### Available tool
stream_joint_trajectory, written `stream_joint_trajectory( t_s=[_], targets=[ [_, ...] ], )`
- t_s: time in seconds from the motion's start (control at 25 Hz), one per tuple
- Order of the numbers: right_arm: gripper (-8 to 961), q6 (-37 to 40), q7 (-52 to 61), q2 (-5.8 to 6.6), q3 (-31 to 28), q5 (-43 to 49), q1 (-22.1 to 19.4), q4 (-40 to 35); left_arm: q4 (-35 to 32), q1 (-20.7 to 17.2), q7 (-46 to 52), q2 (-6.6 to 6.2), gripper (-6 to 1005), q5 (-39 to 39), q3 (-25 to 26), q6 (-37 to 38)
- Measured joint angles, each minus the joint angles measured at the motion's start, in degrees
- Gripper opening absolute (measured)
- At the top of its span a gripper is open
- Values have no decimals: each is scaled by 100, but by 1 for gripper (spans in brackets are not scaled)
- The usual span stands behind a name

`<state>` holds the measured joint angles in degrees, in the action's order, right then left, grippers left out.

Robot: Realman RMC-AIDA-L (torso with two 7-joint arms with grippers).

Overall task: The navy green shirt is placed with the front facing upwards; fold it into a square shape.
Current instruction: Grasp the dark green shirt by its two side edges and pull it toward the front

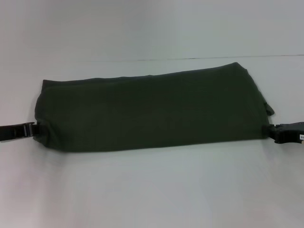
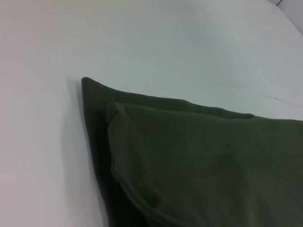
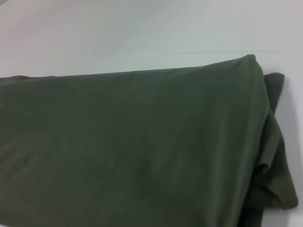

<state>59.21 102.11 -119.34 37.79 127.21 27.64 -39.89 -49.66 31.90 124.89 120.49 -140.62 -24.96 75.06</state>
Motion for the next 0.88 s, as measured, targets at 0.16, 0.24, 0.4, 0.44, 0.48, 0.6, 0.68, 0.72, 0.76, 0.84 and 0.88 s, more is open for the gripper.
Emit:
stream_joint_trajectory(
  t_s=[0.16,0.24,0.4,0.44,0.48,0.6,0.68,0.72,0.76,0.84,0.88],
  targets=[
    [64,10,1,2,0,0,-15,-5,0,1,-36,0,23,0,0,1],
    [13,15,1,2,0,0,-25,-7,0,1,-84,0,24,0,0,22],
    [13,178,-120,-5,0,-1,-89,-37,-4,-11,-424,0,25,0,1,177],
    [14,275,-207,-10,-1,-2,-125,-67,-9,-17,-550,0,25,0,3,253],
    [14,384,-294,-18,0,-10,-175,-107,-19,-23,-686,0,25,0,14,350],
    [14,757,-669,-61,-39,-106,-392,-258,-49,-57,-1194,-13,26,-14,55,623],
    [14,979,-923,-71,-66,-263,-562,-308,-61,-84,-1349,-15,26,-33,62,688],
    [14,1083,-1044,-71,-68,-384,-656,-314,-69,-99,-1405,-18,26,-42,67,722],
    [14,1202,-1180,-63,-74,-521,-786,-320,-82,-118,-1443,-24,26,-45,81,775],
    [14,1400,-1393,-46,-95,-712,-989,-350,-130,-157,-1524,-42,27,-49,131,923],
    [14,1503,-1508,-44,-118,-778,-1083,-377,-169,-179,-1557,-50,27,-51,168,1017]
  ],
)
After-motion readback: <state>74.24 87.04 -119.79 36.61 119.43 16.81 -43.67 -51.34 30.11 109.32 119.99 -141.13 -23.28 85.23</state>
